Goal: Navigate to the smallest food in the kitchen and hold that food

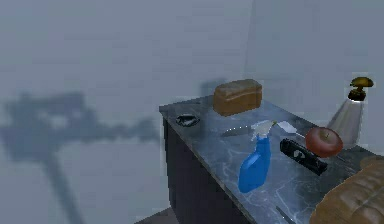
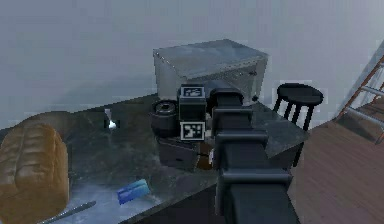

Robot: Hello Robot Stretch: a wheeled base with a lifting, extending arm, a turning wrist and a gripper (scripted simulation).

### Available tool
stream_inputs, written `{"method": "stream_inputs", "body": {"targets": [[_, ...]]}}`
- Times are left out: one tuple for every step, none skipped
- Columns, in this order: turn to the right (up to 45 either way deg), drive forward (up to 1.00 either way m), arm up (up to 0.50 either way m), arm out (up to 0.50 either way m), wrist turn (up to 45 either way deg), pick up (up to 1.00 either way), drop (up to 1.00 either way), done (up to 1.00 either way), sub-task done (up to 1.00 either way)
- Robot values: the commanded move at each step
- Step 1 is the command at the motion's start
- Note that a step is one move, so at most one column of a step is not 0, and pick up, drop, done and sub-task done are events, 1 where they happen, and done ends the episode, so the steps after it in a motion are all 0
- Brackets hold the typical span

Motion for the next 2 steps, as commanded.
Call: {"method": "stream_inputs", "body": {"targets": [[0.0,0.0,-0.12,0.0,0.0,0.0,0.0,0.0,0.0],[0.0,0.0,0.0,0.0,0.0,1.0,0.0,0.0,0.0]]}}
